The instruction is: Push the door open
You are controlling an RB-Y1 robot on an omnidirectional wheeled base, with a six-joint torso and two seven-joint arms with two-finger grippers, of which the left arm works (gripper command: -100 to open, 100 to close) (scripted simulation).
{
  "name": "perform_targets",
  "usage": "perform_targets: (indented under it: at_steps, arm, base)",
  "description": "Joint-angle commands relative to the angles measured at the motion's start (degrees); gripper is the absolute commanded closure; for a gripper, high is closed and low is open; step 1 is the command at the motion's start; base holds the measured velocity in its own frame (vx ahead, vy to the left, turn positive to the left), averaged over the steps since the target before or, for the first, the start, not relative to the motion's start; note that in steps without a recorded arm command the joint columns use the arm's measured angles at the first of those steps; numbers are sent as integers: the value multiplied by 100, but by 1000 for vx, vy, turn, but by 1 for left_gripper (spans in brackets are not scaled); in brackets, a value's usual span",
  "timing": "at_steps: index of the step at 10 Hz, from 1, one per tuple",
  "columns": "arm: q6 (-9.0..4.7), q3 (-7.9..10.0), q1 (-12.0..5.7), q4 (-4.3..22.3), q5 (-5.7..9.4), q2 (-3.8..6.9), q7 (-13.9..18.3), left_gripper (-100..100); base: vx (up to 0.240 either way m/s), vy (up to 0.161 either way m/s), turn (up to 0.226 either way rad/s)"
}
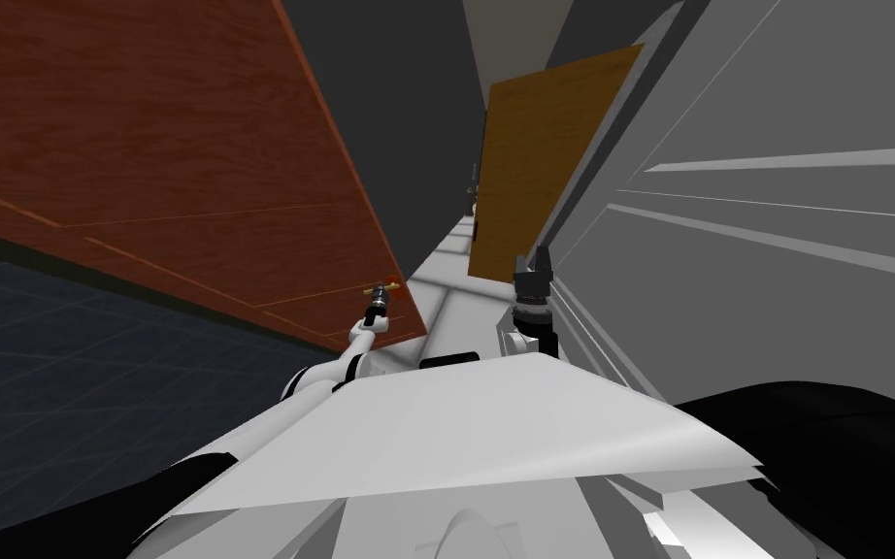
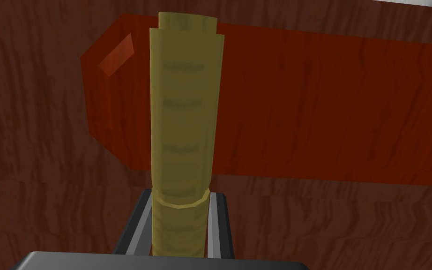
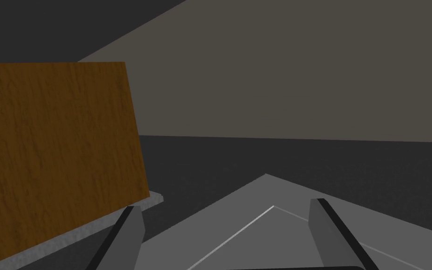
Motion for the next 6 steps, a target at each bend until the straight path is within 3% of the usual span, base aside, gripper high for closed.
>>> perform_targets:
  at_steps: [1, 6]
  arm:
    - [-50, 125, -60, 78, 45, 57, -84, 100]
    - [-25, 461, -39, 93, 168, 84, -328, 100]
  base:
    - [175, -36, 39]
    - [207, -53, 61]
